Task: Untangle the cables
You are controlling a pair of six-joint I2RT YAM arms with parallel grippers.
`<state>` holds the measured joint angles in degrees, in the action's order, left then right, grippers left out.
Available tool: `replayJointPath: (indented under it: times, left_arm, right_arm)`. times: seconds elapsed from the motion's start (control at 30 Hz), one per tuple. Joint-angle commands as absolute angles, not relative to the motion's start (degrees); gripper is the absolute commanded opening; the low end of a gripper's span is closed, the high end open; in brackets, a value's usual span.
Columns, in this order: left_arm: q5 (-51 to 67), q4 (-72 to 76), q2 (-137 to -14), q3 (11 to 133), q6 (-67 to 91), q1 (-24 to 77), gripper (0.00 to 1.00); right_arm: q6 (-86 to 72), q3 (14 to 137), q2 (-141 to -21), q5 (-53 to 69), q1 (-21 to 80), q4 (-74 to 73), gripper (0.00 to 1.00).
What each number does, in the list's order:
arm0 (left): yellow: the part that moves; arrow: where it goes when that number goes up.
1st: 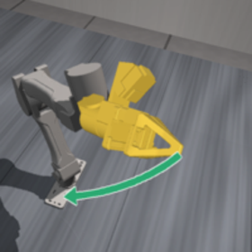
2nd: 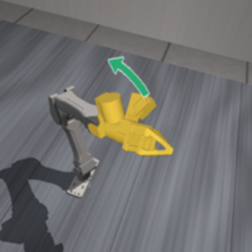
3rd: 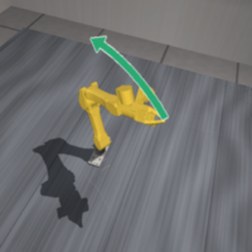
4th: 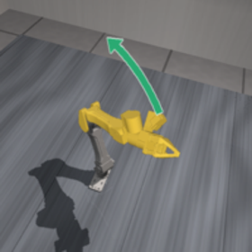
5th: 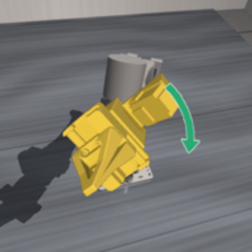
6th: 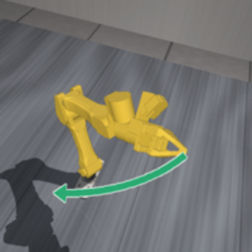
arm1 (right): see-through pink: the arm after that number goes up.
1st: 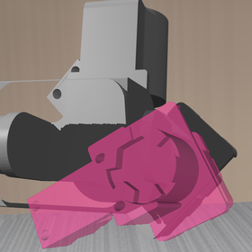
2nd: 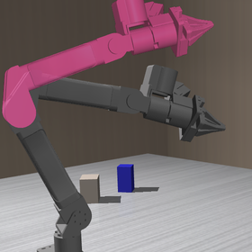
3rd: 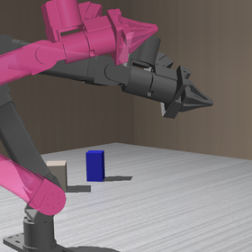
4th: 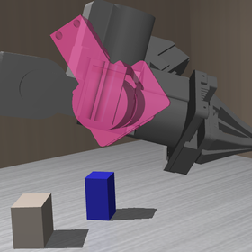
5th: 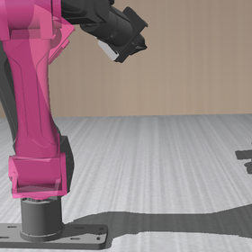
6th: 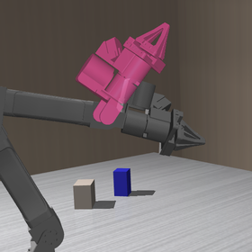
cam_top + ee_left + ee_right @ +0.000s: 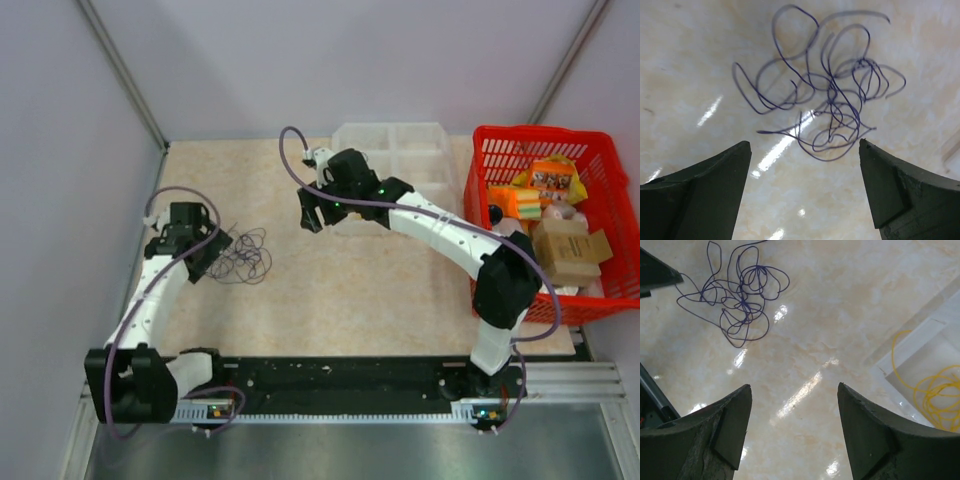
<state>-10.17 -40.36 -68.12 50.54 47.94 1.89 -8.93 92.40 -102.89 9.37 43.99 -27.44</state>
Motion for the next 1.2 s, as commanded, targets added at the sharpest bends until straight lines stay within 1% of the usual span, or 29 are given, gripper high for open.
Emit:
replayJointPath:
  times: [0.0, 0.03, 0.1, 0.2, 0.27, 0.33, 0.4, 0.6, 0.67, 0.73, 0.77, 0.8, 0.9, 0.93, 1.03, 1.07, 1.1, 1.13, 1.17]
  left_arm:
    - [-10.83, -39.65, -64.07, 48.52, 45.98, -7.89, 0.91]
    - [-9.33, -38.86, -64.86, 48.60, 44.66, -8.26, 0.88]
    - [-4.33, -37.88, -67.31, 49.39, 41.59, -8.17, 0.78]
    - [1.47, -36.22, -71.00, 48.52, 41.40, -8.17, 0.68]
    - [3.68, -34.29, -72.50, 46.16, 41.13, -8.09, 0.58]
    - [4.05, -31.74, -72.95, 44.13, 40.96, -7.74, 0.54]
    - [3.78, -29.98, -73.30, 43.07, 40.87, -6.95, 0.53]
    - [4.83, -27.60, -73.21, 42.54, 40.52, -4.92, 0.55]
    - [5.10, -27.07, -72.77, 42.54, 39.99, -4.48, 0.57]
    - [5.45, -26.54, -72.77, 42.19, 39.20, -3.96, 0.68]
    - [5.80, -26.19, -73.03, 42.10, 38.76, -3.69, 0.70]
    - [6.06, -25.76, -73.39, 42.01, 38.15, -3.17, 0.71]
    - [6.68, -24.61, -74.88, 42.27, 37.44, -2.29, 0.69]
    - [7.20, -24.61, -75.75, 42.45, 37.44, -2.11, 0.66]
    - [8.70, -23.73, -75.42, 42.54, 37.44, -1.85, 0.50]
    - [8.79, -23.64, -74.98, 42.37, 37.27, -1.85, 0.40]
    - [9.05, -23.73, -74.19, 42.36, 36.74, -1.85, 0.28]
    - [9.40, -24.25, -73.40, 42.80, 35.78, -1.93, 0.08]
    - [9.23, -25.48, -72.52, 43.50, 35.34, -1.93, 0.00]
  right_arm:
    - [-10.63, 90.27, -98.71, 11.78, 44.65, -22.24, 0.69]
    - [-10.63, 89.57, -98.09, 11.69, 44.65, -21.80, 0.69]
    - [-10.37, 88.34, -97.04, 12.04, 44.74, -20.83, 0.69]
    - [-10.02, 87.02, -95.98, 11.78, 44.65, -20.04, 0.69]
    - [-9.93, 85.79, -95.02, 11.69, 44.65, -19.34, 0.69]
    - [-10.02, 84.82, -94.22, 11.60, 44.65, -18.64, 0.69]
    - [-10.02, 84.11, -93.61, 11.69, 44.65, -18.28, 0.69]
    - [-10.55, 82.88, -93.16, 11.95, 44.65, -17.84, 0.69]
    - [-10.90, 82.79, -93.25, 12.74, 44.65, -17.75, 0.69]
    - [-11.25, 82.44, -92.99, 13.01, 44.65, -17.40, 0.69]
    - [-11.34, 82.35, -92.90, 13.09, 44.65, -17.14, 0.69]
    - [-11.51, 82.27, -92.90, 13.27, 44.65, -17.05, 0.68]
    - [-11.95, 82.00, -93.08, 13.88, 44.65, -16.53, 0.69]
    - [-12.13, 82.00, -93.08, 14.06, 44.65, -16.35, 0.69]
    - [-12.22, 81.65, -93.08, 13.98, 44.65, -16.26, 0.69]
    - [-12.13, 81.39, -93.08, 13.97, 44.65, -16.35, 0.69]
    - [-12.30, 81.30, -93.08, 13.97, 44.65, -16.35, 0.69]
    - [-12.30, 81.21, -93.16, 14.15, 44.65, -16.35, 0.69]
    - [-12.39, 81.30, -93.43, 14.59, 44.65, -16.17, 0.69]
